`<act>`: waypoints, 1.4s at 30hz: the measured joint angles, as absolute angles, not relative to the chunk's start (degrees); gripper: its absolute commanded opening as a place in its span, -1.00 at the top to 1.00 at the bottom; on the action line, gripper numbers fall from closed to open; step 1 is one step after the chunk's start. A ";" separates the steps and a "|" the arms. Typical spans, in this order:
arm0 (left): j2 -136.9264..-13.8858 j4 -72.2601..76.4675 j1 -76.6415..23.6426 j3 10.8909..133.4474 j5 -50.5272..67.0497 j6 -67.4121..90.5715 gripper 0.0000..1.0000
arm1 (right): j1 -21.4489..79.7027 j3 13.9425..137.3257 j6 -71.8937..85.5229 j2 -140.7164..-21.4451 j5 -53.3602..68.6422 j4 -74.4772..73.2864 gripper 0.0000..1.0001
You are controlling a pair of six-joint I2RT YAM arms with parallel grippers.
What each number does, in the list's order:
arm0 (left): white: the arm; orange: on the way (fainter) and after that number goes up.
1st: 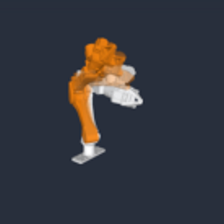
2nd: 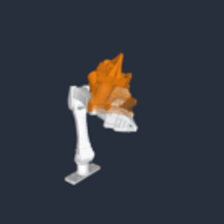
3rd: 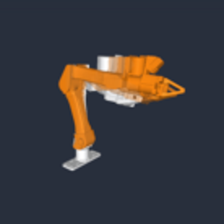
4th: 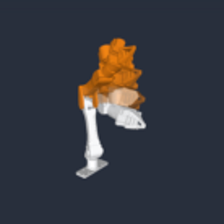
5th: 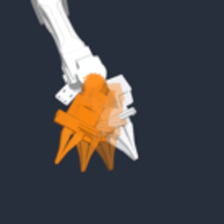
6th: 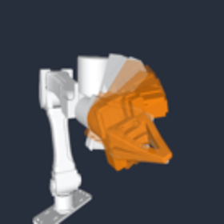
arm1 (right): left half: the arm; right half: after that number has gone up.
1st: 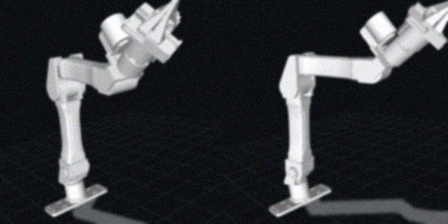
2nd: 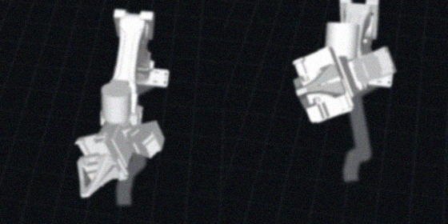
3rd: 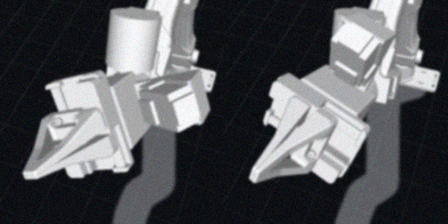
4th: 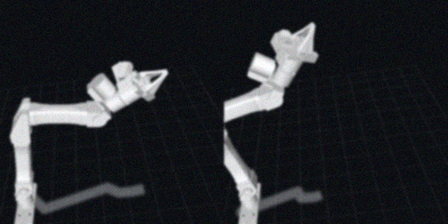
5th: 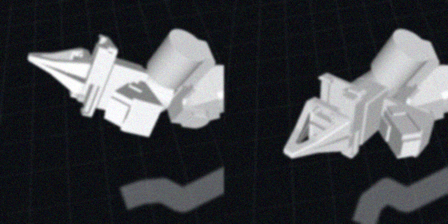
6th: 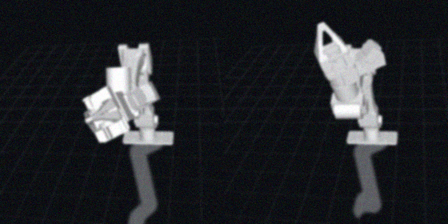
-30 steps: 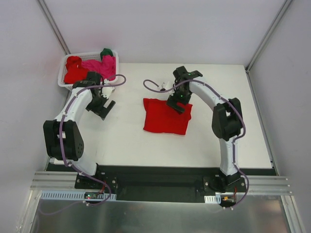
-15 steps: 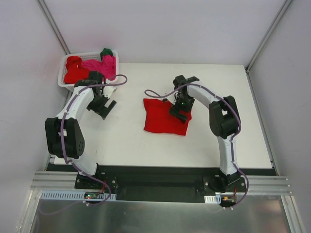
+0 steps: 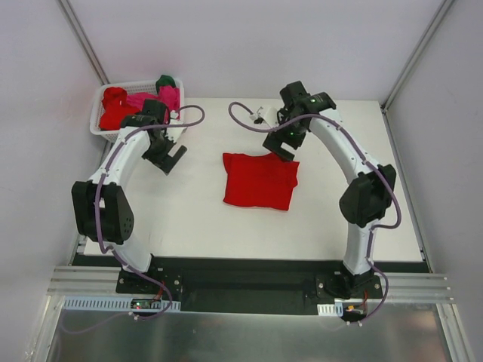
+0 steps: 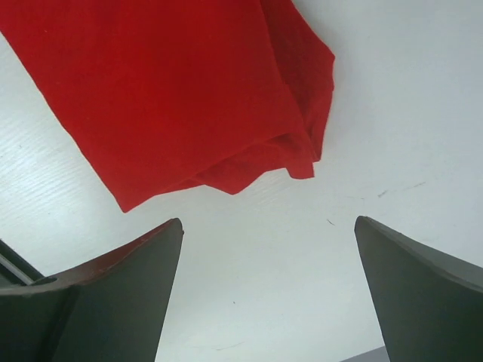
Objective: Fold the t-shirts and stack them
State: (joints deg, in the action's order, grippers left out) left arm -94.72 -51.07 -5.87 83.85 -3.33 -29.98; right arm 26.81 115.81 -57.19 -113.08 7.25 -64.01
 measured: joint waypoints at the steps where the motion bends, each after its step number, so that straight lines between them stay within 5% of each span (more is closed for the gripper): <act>1: -95.33 -51.18 -6.48 84.62 -3.22 -30.00 -0.99 | 27.16 115.66 -56.62 -113.14 7.49 -64.03 -1.00; 12: -101.34 -51.24 -12.40 96.29 -1.32 -29.76 -0.99 | 29.63 114.28 -54.00 -122.17 10.35 -72.03 -1.00; 20: -102.87 -51.35 -12.25 93.60 -2.72 -29.43 -0.99 | 31.62 119.31 -53.58 -124.84 18.35 -74.19 -1.00; 42: -89.32 -54.17 5.23 84.86 -4.64 -31.00 -0.98 | 36.14 117.97 -74.61 -133.19 9.41 -68.60 -1.00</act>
State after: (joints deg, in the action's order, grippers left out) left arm -89.32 -54.17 5.23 84.86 -4.64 -31.00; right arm 36.14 117.97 -74.61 -133.19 9.41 -68.60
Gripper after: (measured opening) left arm 0.993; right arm 0.996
